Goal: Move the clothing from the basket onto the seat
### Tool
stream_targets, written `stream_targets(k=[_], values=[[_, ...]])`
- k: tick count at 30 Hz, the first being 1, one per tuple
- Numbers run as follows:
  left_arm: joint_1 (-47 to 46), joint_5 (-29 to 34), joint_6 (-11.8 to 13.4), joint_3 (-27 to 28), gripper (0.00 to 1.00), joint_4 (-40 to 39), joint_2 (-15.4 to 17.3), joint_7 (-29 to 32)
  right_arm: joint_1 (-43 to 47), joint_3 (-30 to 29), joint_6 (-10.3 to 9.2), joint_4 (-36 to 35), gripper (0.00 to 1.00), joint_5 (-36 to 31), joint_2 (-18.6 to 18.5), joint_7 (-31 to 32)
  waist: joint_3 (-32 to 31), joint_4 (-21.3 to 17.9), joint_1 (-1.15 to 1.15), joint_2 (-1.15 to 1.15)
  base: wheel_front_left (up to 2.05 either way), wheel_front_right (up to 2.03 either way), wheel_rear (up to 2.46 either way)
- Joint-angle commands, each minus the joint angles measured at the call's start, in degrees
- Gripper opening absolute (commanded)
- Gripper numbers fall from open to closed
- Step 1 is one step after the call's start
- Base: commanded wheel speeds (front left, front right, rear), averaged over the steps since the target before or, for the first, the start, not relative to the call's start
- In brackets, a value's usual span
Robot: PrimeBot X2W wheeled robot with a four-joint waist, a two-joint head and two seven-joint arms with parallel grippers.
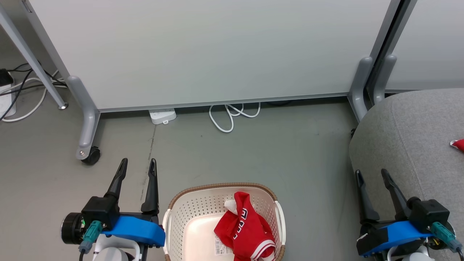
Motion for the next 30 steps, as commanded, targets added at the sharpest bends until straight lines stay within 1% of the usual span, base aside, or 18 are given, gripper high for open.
stream_targets(k=[1,8,16,25,28,30], values=[[0.34,-0.06,-0.04,0.08,1.00,0.19,-0.09,-0.27,0.42,0.08,0.01,0.26,1.00,-0.38,0.23,-0.03,0.05,0.00,0.00,0.00,0.00,0.00,0.00],[0.17,-0.23,-0.11,-0.28,1.00,0.38,-0.10,-0.27,-0.08,0.53,0.01,0.61,1.00,-0.41,0.24,-0.03,0.32,-0.20,0.00,0.00,0.00,0.00,0.00],[-3.78,-0.45,-0.43,-5.02,1.00,2.45,-0.08,-0.26,-2.06,1.38,0.01,0.32,1.00,-0.56,0.12,-0.03,2.42,-1.53,0.00,0.00,0.00,0.00,0.00],[-11.46,-0.31,-0.58,-12.72,1.00,9.93,-0.05,-0.26,-7.21,4.23,0.01,-1.07,1.00,-0.60,-0.30,-0.03,9.49,-5.99,0.00,0.00,0.00,0.00,0.00],[-14.16,-0.99,-0.58,-15.42,1.00,12.78,0.80,-0.27,-9.72,5.59,0.01,-1.43,1.00,-0.48,-0.29,-0.03,13.01,-7.97,0.00,0.00,0.00,0.00,0.00],[-15.07,-1.24,-0.52,-16.52,1.00,13.97,1.21,-0.27,-10.58,5.96,0.01,-1.53,1.00,-0.43,-0.28,-0.03,14.11,-8.57,0.00,0.00,0.00,0.00,0.00]])
